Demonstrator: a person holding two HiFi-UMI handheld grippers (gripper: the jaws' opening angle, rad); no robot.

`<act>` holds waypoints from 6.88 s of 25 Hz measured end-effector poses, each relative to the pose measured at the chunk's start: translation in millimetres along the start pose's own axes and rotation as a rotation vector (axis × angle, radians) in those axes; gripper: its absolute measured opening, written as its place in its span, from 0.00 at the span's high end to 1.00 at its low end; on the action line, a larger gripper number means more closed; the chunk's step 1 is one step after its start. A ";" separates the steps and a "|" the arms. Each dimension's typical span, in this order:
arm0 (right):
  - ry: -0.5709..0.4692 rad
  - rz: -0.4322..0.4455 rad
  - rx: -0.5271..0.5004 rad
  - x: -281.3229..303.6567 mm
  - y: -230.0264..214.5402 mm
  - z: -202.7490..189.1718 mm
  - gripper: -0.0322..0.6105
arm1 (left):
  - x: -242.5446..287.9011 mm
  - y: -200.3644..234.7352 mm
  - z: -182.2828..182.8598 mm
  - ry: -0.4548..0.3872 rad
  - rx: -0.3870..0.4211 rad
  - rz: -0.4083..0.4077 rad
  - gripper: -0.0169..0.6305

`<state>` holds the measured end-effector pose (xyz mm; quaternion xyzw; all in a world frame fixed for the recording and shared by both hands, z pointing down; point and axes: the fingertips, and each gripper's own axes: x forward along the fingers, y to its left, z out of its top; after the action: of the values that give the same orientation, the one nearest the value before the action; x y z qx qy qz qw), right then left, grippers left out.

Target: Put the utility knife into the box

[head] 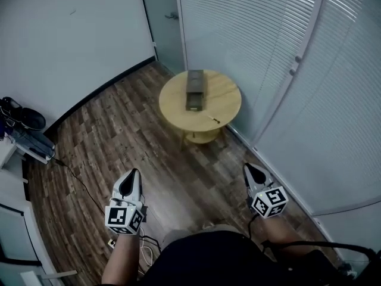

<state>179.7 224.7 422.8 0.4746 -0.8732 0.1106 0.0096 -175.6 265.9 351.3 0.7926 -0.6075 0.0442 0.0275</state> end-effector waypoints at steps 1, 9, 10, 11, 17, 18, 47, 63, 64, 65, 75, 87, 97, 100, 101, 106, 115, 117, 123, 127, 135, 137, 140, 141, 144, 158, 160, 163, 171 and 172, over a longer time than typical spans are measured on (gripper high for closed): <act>0.003 0.012 -0.011 3.7 -3.4 -1.8 0.94 | 2.4 -1.7 -0.7 0.002 0.005 0.008 0.97; 0.059 0.025 0.018 38.8 -20.5 -19.7 0.94 | 24.1 -22.1 -30.5 0.077 -0.015 -0.027 0.97; 0.059 0.035 0.011 44.0 -20.8 -18.2 0.94 | 31.0 -17.1 -26.9 0.069 -0.010 -0.031 0.97; 0.057 0.037 0.007 49.7 -23.3 -17.0 0.94 | 39.2 -10.5 -22.3 0.055 -0.002 -0.031 0.97; 0.075 0.022 -0.044 99.9 -17.2 -9.0 0.94 | 100.7 21.2 -20.0 0.026 -0.068 -0.041 0.97; 0.077 0.029 -0.062 107.8 -11.8 -6.7 0.94 | 113.0 22.1 -22.2 0.031 -0.083 -0.064 0.97; 0.119 -0.109 -0.075 309.2 -12.2 21.9 0.94 | 336.2 128.4 -1.9 -0.026 -0.081 -0.378 0.97; -0.069 -0.027 -0.067 379.4 -106.9 89.0 0.94 | 424.1 126.8 43.7 -0.033 0.034 -0.305 0.97; -0.071 -0.030 -0.062 384.3 -115.0 91.2 0.94 | 434.1 127.6 43.5 -0.026 0.038 -0.294 0.97; -0.070 -0.031 -0.058 389.9 -122.1 90.2 0.94 | 444.4 129.9 41.7 -0.021 0.038 -0.280 0.97; -0.123 0.065 -0.105 403.0 -163.5 102.5 0.94 | 511.9 121.1 34.2 -0.003 0.041 -0.180 0.97; -0.034 -0.120 -0.062 412.7 -220.4 80.2 0.94 | 550.5 95.9 10.8 0.039 0.075 -0.281 0.97; 0.075 -0.206 -0.060 426.4 -211.6 24.2 0.94 | 575.7 79.6 -51.4 0.094 0.068 -0.445 0.97; 0.130 -0.227 -0.070 428.4 -216.1 -8.8 0.94 | 581.8 64.9 -85.8 0.144 0.047 -0.478 0.97; 0.138 -0.238 -0.072 432.2 -219.5 -19.4 0.94 | 585.7 60.8 -94.7 0.155 0.043 -0.492 0.97; 0.192 -0.245 -0.048 445.8 -231.4 -67.2 0.94 | 603.5 36.6 -126.7 0.152 0.125 -0.531 0.97; 0.336 -0.273 -0.066 452.2 -236.9 -157.9 0.94 | 611.3 28.4 -193.7 0.248 0.104 -0.525 0.97; 0.395 -0.275 -0.080 451.0 -237.4 -176.5 0.94 | 612.7 28.1 -207.5 0.275 0.128 -0.523 0.97; 0.481 -0.164 -0.093 455.3 -239.3 -207.8 0.78 | 621.7 32.2 -225.6 0.305 0.111 -0.487 0.97; 0.514 -0.141 -0.097 456.3 -239.9 -221.9 0.77 | 622.5 35.6 -234.1 0.338 0.111 -0.485 0.97; 0.602 -0.082 -0.105 457.2 -237.0 -248.4 0.73 | 625.0 35.1 -239.2 0.329 0.123 -0.482 0.97; 0.613 -0.082 -0.115 456.8 -235.1 -251.1 0.73 | 621.7 34.7 -240.4 0.340 0.109 -0.476 0.97; 0.628 -0.067 -0.119 458.2 -227.9 -253.5 0.80 | 616.8 34.8 -238.1 0.348 0.092 -0.473 0.97; 0.634 -0.062 -0.119 458.7 -225.4 -254.2 0.83 | 615.6 35.2 -236.0 0.348 0.096 -0.470 0.97; 0.651 -0.063 -0.084 457.8 -224.1 -255.1 0.84 | 612.3 37.4 -230.8 0.360 0.110 -0.467 0.97; 0.525 -0.068 -0.010 478.1 -232.4 -171.5 0.85 | 628.6 39.0 -159.7 0.274 0.104 -0.465 0.97; 0.503 -0.060 -0.008 482.6 -230.3 -153.0 0.85 | 626.2 45.4 -146.7 0.262 0.103 -0.446 0.97; 0.462 -0.066 0.007 482.2 -226.8 -121.5 0.85 | 619.0 55.6 -124.4 0.235 0.111 -0.428 0.97; 0.390 -0.064 -0.007 487.0 -217.6 -55.0 0.85 | 606.5 81.5 -66.2 0.154 0.109 -0.382 0.97; 0.382 -0.063 -0.007 488.3 -216.8 -47.8 0.85 | 604.5 81.2 -58.0 0.141 0.103 -0.381 0.97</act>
<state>87.4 -283.2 568.7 0.4720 -0.8405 0.1955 0.1804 -100.1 -330.3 470.7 0.8884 -0.4403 0.1245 0.0374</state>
